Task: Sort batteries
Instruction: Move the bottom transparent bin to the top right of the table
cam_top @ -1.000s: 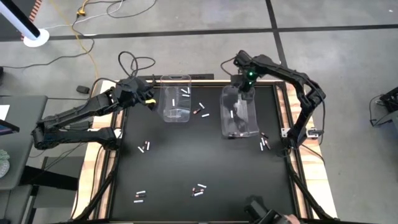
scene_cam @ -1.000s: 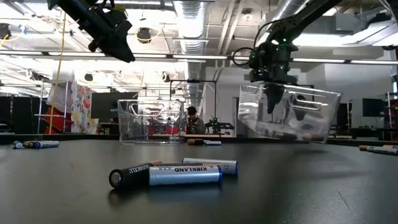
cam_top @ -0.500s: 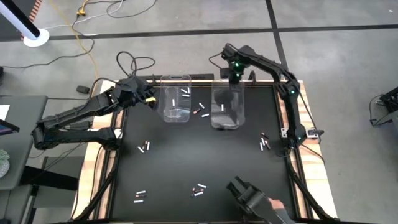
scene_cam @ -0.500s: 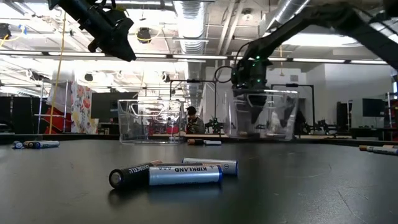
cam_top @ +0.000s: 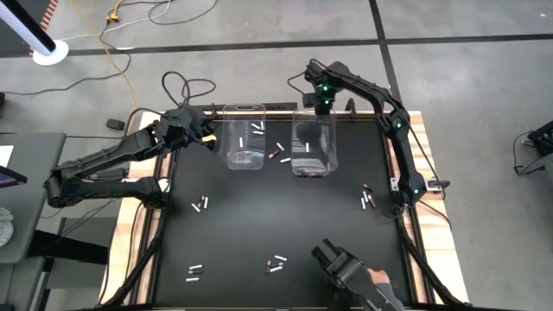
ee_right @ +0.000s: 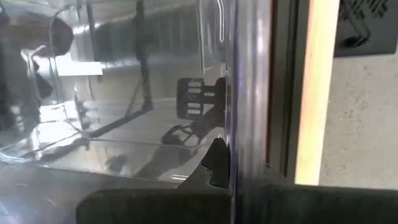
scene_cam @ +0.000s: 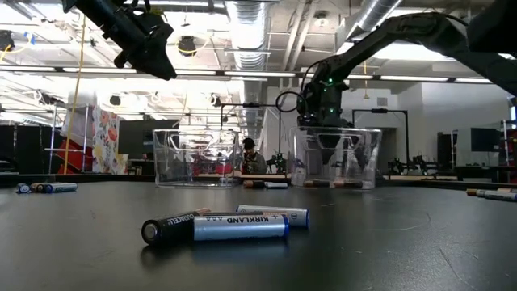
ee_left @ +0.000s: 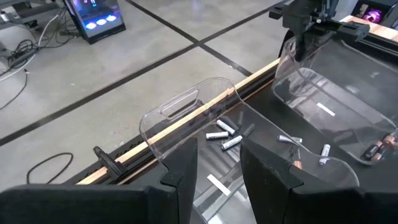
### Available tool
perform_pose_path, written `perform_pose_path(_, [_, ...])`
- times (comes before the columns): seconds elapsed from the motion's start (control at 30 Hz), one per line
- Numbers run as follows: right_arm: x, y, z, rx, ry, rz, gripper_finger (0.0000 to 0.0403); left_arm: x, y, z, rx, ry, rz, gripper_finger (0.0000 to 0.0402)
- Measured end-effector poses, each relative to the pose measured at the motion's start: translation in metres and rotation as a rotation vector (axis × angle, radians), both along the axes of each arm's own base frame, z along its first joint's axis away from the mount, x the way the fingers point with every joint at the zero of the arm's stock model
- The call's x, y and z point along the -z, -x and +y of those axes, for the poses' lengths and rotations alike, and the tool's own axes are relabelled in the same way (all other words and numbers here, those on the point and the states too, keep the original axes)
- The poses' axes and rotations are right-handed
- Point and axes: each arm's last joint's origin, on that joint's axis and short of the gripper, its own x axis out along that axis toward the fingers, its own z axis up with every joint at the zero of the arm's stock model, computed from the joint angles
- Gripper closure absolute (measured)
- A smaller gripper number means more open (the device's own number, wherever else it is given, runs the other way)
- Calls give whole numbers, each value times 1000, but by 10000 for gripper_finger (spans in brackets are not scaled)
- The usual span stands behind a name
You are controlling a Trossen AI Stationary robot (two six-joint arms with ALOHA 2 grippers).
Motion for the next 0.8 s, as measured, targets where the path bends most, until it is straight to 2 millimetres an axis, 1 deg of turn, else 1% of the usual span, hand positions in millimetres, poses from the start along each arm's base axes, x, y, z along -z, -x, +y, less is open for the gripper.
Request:
perform_pose_path(0.17, [0, 1, -5, -61, 37, -24, 403, 0, 0, 0, 0, 0, 1, 286])
perform_pose_path(0.27, [0, 1, -7, -65, 59, -29, 400, 0, 0, 0, 0, 0, 1, 286])
perform_pose_path(0.6, [-1, -2, -5, -34, 76, -9, 358, 1, 0, 0, -3, 9, 6, 286])
perform_pose_path(0.8, [-1, 2, -8, 4, 80, 2, 345, 2, 1, 0, -13, 28, -2, 286])
